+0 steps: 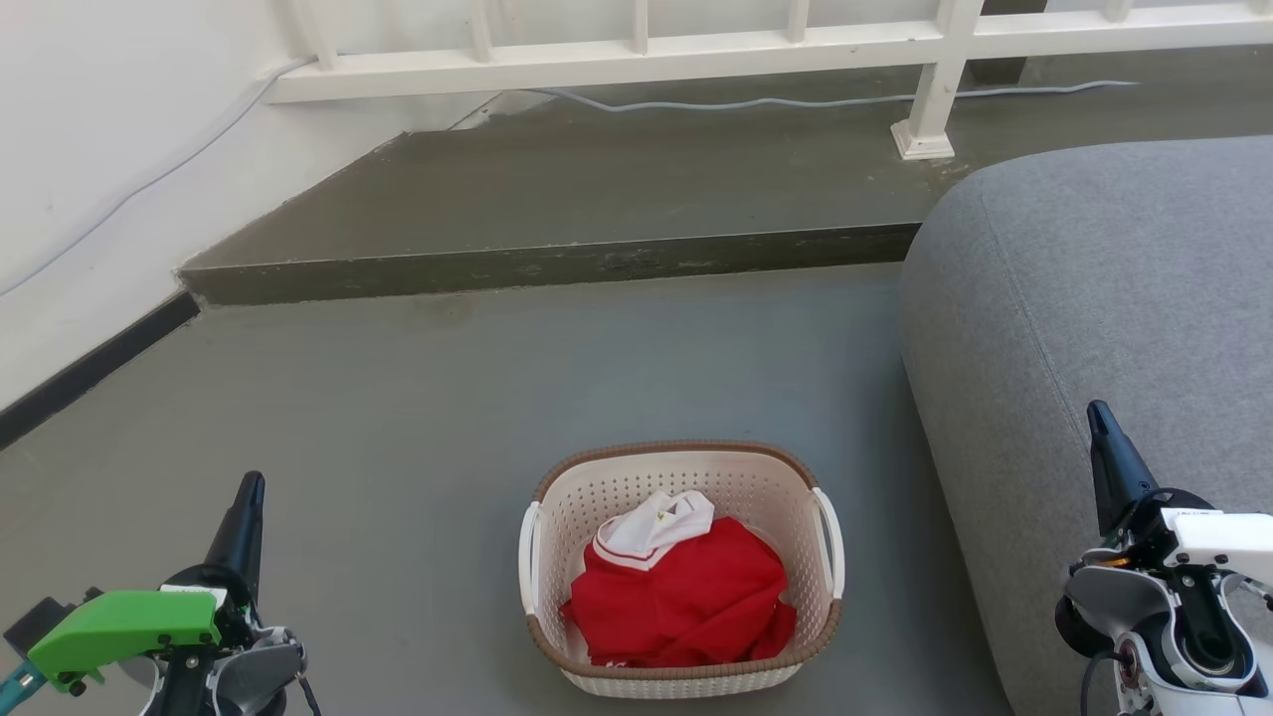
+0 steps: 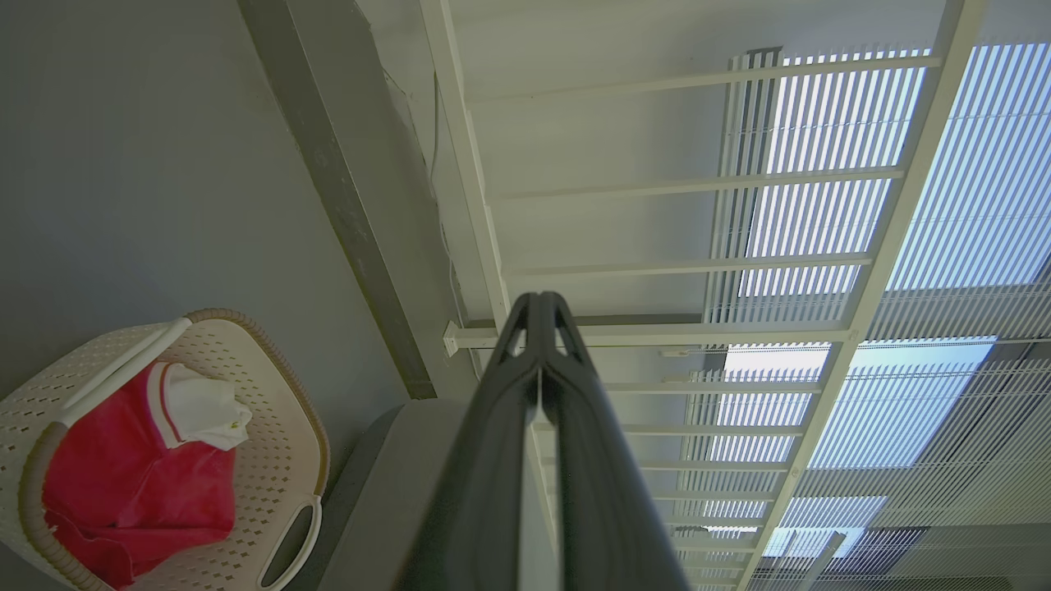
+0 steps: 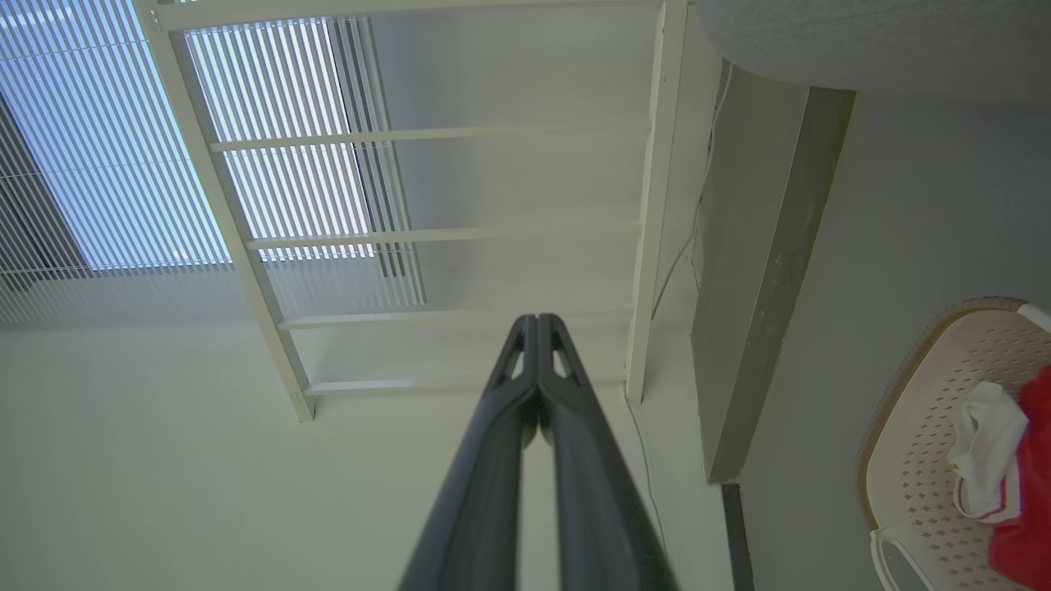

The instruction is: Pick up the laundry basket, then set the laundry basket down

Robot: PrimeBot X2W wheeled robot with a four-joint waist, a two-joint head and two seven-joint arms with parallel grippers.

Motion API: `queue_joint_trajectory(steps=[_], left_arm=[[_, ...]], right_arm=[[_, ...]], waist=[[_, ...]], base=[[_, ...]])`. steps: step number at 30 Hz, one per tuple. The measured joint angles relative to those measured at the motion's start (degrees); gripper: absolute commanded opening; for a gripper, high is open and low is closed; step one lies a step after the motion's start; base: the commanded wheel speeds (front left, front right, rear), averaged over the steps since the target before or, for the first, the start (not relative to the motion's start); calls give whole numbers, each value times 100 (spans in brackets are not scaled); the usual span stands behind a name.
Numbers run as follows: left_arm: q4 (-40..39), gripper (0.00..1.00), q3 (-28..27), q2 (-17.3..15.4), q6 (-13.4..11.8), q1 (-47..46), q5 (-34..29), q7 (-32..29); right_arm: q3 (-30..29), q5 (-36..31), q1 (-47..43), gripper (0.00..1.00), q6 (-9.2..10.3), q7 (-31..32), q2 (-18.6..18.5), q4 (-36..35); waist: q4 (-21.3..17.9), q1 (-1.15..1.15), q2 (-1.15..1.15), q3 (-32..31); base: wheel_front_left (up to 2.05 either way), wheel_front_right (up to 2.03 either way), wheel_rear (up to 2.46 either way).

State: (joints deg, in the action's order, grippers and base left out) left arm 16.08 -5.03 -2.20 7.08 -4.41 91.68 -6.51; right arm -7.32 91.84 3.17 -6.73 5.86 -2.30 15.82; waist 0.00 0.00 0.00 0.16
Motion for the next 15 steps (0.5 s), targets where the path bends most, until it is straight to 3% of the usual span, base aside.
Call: queue_joint_trajectory(steps=[15], left_arm=[[-5,0,0,3,0,0,0,0]], right_arm=[[-1,0,1,0,-8,1,0,0]], waist=[[0,0,0,0]], base=[[0,0,0]])
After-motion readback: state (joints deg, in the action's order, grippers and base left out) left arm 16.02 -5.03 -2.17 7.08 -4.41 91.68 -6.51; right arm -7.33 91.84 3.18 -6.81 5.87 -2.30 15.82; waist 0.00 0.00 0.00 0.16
